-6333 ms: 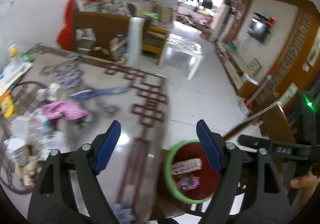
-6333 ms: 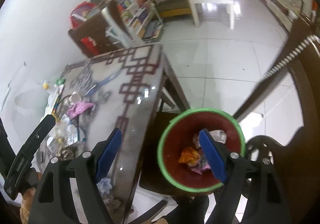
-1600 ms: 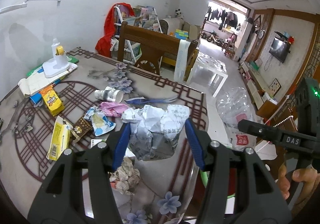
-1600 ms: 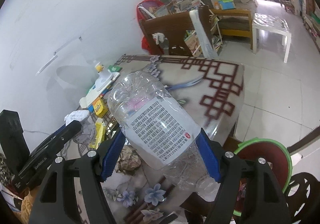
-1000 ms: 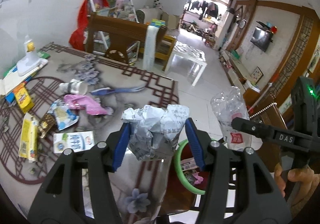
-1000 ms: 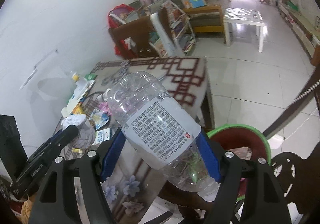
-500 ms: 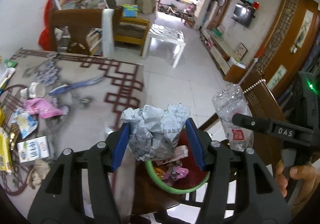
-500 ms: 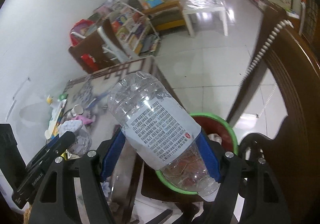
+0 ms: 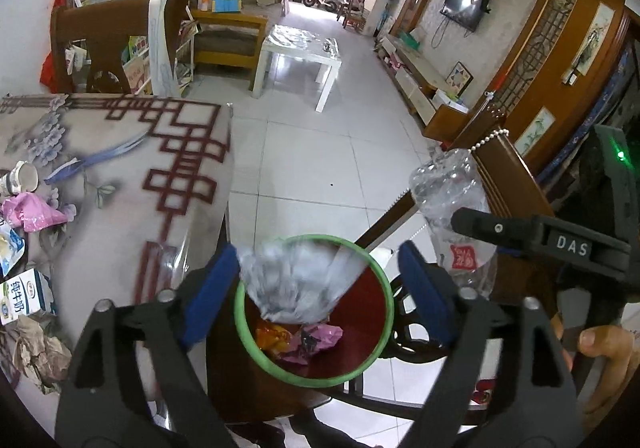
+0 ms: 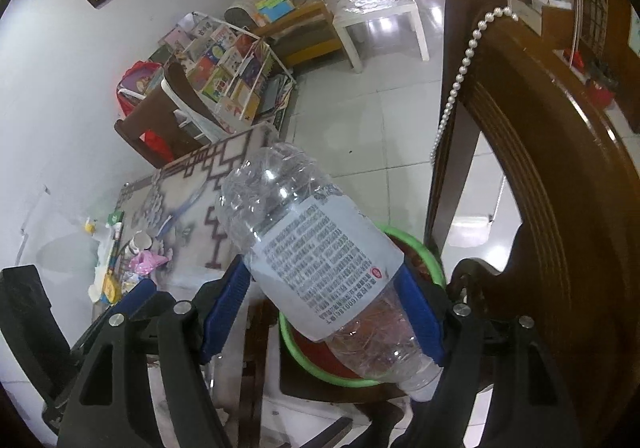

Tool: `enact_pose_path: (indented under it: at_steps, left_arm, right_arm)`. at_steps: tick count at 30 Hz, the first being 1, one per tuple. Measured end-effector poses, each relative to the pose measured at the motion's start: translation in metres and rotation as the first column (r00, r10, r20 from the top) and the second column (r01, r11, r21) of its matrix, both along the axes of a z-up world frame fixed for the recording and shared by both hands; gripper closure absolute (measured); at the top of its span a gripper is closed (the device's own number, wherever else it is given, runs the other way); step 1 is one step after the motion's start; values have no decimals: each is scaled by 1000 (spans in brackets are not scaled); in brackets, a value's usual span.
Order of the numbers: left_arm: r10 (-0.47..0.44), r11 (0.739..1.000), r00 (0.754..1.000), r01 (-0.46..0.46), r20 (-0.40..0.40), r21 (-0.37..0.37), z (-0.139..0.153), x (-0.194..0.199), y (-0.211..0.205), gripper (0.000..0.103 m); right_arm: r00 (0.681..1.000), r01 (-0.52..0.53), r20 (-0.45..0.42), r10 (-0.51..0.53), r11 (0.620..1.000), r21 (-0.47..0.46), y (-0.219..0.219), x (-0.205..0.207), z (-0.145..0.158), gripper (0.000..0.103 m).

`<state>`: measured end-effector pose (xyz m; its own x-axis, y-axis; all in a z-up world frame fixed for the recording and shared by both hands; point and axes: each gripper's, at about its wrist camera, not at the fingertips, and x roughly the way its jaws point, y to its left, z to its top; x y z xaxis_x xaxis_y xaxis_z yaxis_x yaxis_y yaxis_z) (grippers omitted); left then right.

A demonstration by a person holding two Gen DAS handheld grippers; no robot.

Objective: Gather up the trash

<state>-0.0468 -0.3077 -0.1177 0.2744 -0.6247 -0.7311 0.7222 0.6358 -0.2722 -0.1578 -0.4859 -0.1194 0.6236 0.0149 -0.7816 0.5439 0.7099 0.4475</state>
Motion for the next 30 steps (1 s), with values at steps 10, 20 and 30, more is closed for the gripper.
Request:
enact_pose_path:
  at_steps: [10,20,30]
  left_arm:
    - [73,997,997,-73,17,-15,7,8,27,17]
    - [168,985,986,-168,8,-36,9,23,71,17]
    - [228,973,972,-226,48,-43,15,41,114,17]
  right_arm:
    - [1000,-24,6,24,1000,-12,7,8,4,27]
    - [999,-49,-1,49,998,-34,25,22,6,27]
    - [994,-112,-16,111,991,-70,65,54,5,27]
